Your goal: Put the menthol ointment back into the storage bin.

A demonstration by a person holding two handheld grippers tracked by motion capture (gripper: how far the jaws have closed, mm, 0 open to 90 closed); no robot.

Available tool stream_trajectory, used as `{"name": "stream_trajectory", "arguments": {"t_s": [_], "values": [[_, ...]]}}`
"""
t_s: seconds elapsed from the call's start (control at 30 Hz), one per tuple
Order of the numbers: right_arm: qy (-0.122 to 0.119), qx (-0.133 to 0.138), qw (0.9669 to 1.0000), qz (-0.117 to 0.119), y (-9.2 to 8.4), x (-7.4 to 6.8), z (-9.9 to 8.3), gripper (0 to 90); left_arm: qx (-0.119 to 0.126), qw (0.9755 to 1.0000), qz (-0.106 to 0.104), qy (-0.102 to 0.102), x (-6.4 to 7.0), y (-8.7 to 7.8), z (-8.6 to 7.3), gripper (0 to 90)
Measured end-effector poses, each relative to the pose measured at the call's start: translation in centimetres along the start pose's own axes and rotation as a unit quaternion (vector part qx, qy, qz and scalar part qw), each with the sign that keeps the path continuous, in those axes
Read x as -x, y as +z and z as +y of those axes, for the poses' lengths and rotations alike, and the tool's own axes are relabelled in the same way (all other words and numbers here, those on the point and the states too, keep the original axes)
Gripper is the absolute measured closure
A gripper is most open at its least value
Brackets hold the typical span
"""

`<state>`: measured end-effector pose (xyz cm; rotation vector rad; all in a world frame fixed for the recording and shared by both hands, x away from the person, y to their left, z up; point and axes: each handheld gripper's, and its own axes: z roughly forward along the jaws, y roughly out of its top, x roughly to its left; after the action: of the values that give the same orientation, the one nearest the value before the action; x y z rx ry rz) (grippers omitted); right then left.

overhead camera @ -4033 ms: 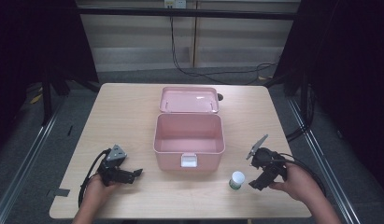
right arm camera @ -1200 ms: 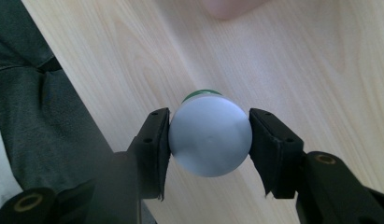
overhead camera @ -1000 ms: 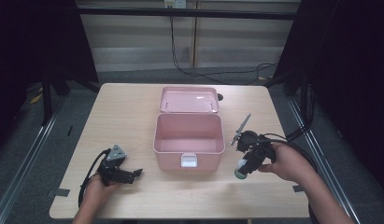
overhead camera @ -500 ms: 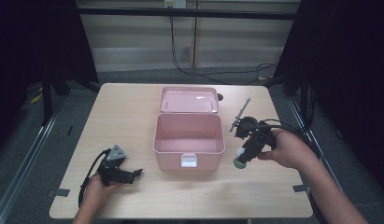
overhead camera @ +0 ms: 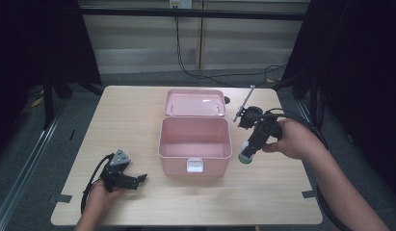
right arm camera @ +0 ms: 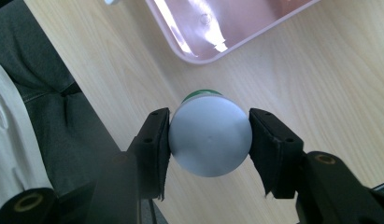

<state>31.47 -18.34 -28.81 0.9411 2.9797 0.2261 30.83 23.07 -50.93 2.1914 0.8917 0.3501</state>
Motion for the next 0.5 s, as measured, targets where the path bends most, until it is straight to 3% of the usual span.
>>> {"name": "stream_trajectory", "arguments": {"t_s": [0.3, 0.5], "values": [[0.012, 0.004, 0.9999, 0.000, -1.2, 0.9, 1.4, 50.4, -0.001, 1.0000, -0.001, 0.000, 0.0, 0.0, 0.0, 8.9], [0.014, -0.008, 0.9999, -0.005, -1.4, 1.1, 2.6, 50.4, -0.001, 1.0000, -0.001, 0.000, 0.0, 0.0, 0.0, 8.9]]}}
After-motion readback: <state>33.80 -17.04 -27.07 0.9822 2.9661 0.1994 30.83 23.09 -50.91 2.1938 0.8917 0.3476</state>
